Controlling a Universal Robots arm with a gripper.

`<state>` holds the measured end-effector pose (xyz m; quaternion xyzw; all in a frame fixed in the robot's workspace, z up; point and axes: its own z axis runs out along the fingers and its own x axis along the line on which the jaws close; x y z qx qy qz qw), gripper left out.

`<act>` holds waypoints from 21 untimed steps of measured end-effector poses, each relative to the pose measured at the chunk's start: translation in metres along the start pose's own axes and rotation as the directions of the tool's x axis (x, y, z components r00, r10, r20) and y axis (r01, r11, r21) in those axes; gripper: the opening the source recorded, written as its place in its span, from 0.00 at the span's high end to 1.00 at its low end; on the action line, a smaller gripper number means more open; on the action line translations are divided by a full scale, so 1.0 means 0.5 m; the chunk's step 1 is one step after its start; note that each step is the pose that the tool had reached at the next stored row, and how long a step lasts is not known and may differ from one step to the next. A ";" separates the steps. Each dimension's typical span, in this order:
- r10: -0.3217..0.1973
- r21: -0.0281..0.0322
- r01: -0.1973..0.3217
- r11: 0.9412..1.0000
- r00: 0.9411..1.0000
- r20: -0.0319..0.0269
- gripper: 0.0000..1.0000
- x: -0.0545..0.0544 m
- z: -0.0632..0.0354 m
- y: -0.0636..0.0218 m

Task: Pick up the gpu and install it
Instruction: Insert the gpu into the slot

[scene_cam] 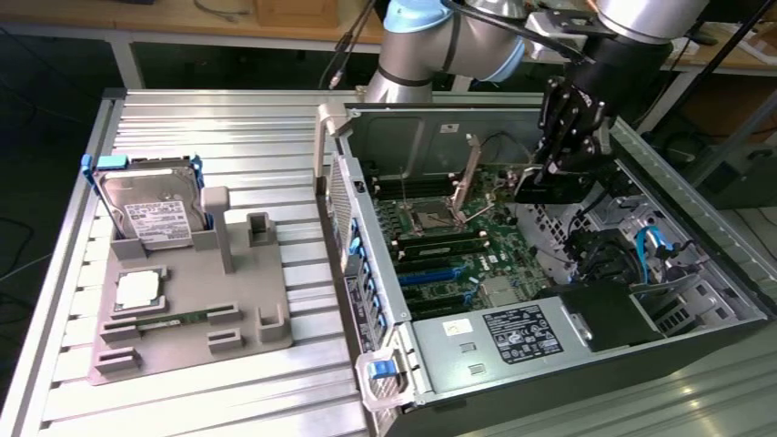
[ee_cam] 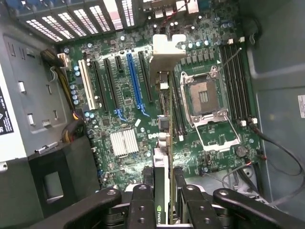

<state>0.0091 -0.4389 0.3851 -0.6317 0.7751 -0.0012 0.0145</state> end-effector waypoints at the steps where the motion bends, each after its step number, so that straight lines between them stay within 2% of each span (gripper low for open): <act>1: -0.013 0.000 0.013 1.000 1.000 0.001 0.73 0.000 0.001 0.000; 5: -0.081 -0.003 0.081 0.997 0.997 0.009 0.73 0.000 0.006 0.000; 9: -0.139 -0.005 0.139 0.990 0.990 0.023 0.73 0.000 0.012 0.001; 10: -0.145 -0.007 0.145 0.989 0.989 0.026 0.73 0.001 0.013 0.002; 12: -0.147 -0.012 0.148 0.989 0.989 0.027 0.73 0.001 0.014 0.006; 14: -0.147 -0.021 0.148 0.989 0.989 0.027 0.73 0.002 0.015 0.011; 15: -0.147 -0.033 0.148 0.988 0.989 0.026 0.73 0.003 0.017 0.013; 16: -0.146 -0.042 0.147 0.988 0.989 0.026 0.73 0.003 0.018 0.015; 19: -0.145 -0.064 0.147 0.987 0.989 0.024 0.73 0.004 0.021 0.019; 20: -0.145 -0.067 0.147 0.987 0.989 0.024 0.73 0.005 0.023 0.021; 21: -0.145 -0.067 0.147 0.987 0.989 0.024 0.73 0.006 0.027 0.026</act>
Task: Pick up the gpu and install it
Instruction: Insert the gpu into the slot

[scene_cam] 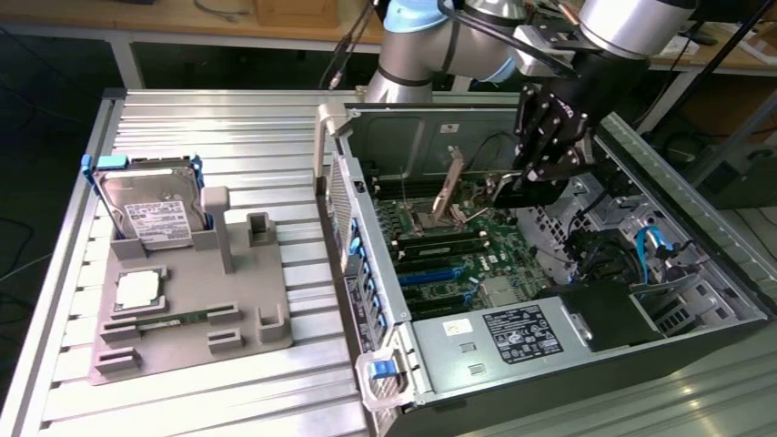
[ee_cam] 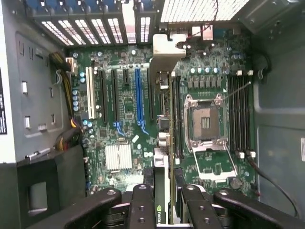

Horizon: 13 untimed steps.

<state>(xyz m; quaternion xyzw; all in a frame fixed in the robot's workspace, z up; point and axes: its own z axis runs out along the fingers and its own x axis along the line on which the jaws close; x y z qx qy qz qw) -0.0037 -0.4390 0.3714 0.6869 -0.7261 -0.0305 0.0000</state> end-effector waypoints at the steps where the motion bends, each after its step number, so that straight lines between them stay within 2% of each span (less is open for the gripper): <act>1: 0.000 0.000 0.000 1.000 1.000 0.000 0.73 0.000 0.004 0.002; 7: -0.004 0.000 0.004 1.000 1.000 0.000 0.73 0.004 0.030 0.015; 13: -0.005 0.000 0.005 1.000 1.000 0.000 0.73 0.016 0.053 0.029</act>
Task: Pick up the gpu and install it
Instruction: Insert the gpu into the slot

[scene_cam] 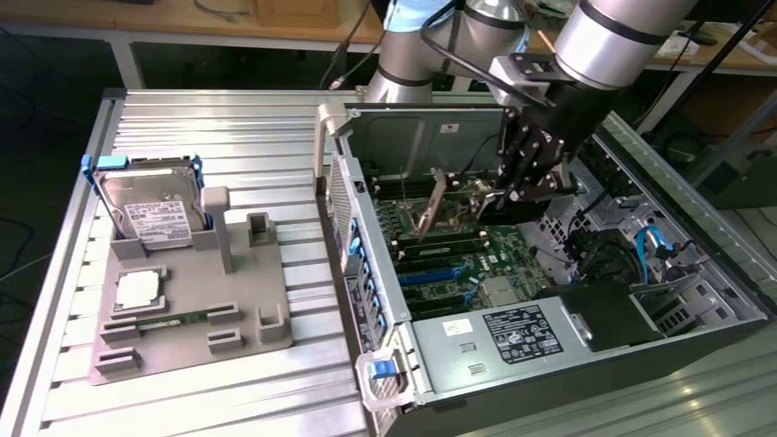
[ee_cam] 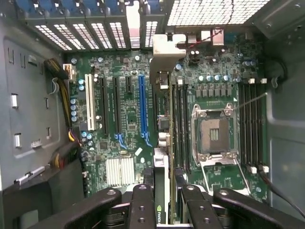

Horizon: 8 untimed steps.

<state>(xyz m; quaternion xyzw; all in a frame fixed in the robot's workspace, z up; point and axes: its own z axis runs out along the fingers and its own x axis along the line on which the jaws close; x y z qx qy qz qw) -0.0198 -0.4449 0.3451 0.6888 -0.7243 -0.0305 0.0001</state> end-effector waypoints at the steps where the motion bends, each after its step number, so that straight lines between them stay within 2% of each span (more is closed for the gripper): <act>1: 0.000 0.000 0.000 1.000 1.000 0.000 0.73 0.001 0.004 0.005; 8: -0.002 0.000 0.002 1.000 1.000 0.000 0.73 0.005 0.032 0.060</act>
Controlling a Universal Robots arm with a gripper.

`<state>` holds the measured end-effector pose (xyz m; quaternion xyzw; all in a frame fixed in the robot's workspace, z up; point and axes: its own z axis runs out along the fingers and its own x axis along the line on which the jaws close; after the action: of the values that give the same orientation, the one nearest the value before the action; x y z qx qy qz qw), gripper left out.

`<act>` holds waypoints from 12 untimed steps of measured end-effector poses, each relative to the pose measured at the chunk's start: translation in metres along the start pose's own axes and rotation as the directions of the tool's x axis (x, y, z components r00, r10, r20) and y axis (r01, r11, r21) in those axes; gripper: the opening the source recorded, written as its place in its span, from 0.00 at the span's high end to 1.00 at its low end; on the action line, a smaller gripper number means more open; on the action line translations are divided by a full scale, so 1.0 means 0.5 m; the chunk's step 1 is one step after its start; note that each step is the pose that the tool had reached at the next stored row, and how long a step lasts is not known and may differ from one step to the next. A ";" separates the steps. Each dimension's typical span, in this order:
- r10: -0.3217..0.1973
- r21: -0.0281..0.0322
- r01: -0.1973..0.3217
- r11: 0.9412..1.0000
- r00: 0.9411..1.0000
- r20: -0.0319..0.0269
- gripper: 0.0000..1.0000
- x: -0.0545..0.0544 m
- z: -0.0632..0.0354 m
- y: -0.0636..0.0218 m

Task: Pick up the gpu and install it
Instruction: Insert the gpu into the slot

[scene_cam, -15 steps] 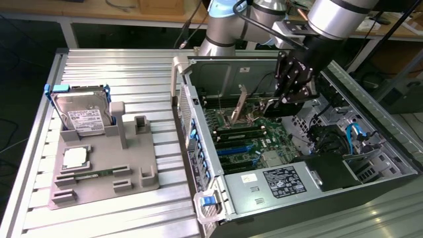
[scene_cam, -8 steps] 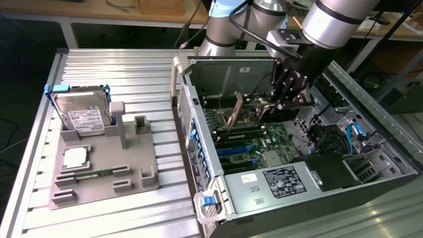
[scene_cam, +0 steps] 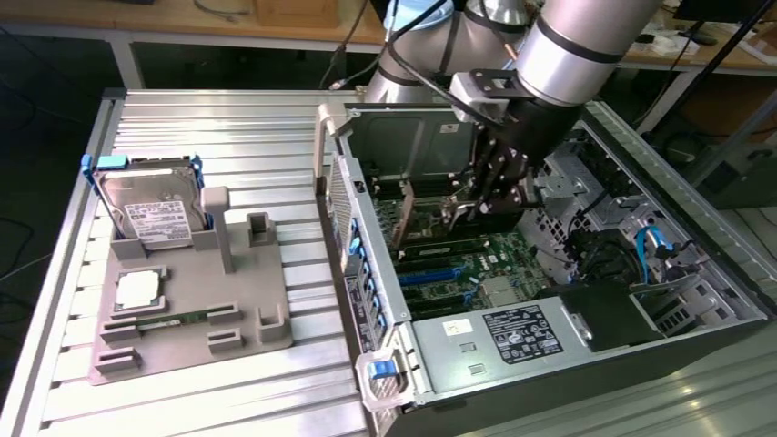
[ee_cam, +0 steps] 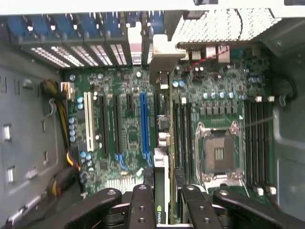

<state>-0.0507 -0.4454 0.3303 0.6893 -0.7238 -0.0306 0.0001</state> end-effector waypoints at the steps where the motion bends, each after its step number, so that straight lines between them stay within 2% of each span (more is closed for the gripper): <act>1: -0.001 0.000 0.001 1.000 1.000 0.000 0.73 0.001 0.005 0.007; 3: -0.001 0.000 0.001 1.000 1.000 0.000 0.73 0.002 0.013 0.012; 12: -0.007 0.000 0.007 1.000 1.000 0.000 0.73 0.008 0.046 0.014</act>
<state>-0.0589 -0.4480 0.3077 0.6919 -0.7214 -0.0306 0.0003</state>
